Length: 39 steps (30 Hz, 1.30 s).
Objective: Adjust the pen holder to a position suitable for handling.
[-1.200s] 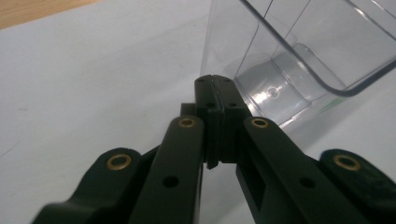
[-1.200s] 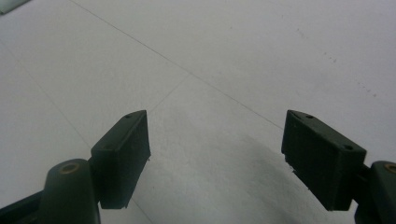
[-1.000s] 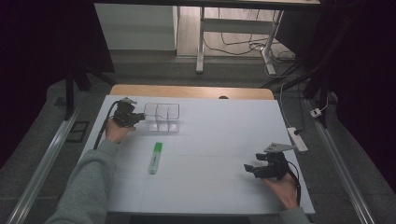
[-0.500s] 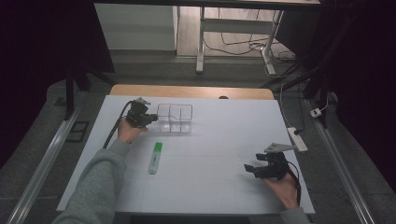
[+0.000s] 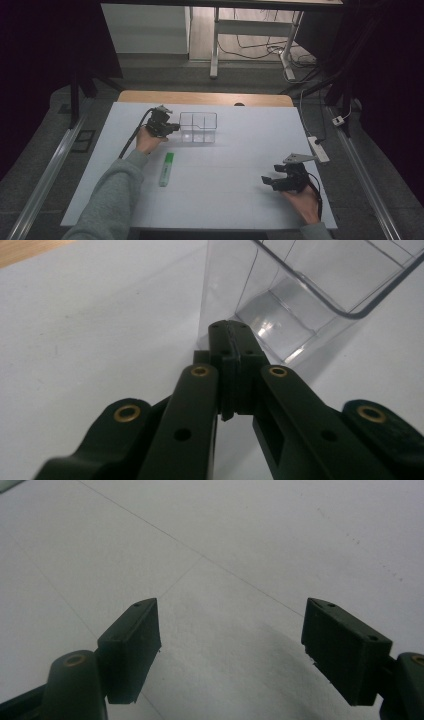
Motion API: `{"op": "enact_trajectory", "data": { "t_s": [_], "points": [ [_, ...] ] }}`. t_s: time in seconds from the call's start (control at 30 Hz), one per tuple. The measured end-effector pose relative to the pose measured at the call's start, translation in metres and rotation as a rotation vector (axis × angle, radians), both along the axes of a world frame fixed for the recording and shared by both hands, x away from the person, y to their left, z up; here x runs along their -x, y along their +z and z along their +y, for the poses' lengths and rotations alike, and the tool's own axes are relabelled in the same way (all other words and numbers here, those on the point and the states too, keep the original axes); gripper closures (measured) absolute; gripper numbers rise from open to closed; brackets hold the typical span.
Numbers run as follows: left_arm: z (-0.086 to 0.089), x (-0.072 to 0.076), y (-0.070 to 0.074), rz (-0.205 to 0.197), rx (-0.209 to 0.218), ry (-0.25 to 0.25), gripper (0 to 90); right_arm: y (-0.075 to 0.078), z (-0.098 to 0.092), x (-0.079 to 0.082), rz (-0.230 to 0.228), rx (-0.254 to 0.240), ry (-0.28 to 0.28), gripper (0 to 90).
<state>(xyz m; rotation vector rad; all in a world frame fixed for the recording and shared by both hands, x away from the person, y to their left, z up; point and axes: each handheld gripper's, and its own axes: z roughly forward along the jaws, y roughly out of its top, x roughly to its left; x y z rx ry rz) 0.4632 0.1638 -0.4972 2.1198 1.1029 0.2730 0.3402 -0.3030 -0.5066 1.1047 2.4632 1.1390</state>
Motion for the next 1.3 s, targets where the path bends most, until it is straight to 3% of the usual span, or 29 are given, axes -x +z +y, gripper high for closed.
{"op": "enact_trajectory", "data": {
  "t_s": [0.43,0.93,1.2,1.3],
  "points": [
    [-0.014,-0.002,0.001,0.009,0.012,-0.020,88.9,0.000,0.000,0.000,0.002,0.001,0.002,22.8],
    [-0.015,-0.002,0.004,0.014,0.015,-0.031,88.9,0.000,-0.001,0.000,0.001,0.001,-0.001,22.8],
    [0.006,0.019,0.017,-0.033,0.019,0.001,88.7,0.000,0.000,0.001,-0.001,0.000,0.000,22.7],
    [0.014,0.029,0.023,-0.041,0.030,0.028,81.5,0.000,0.000,0.001,-0.003,0.002,0.000,22.8]
  ]
}}
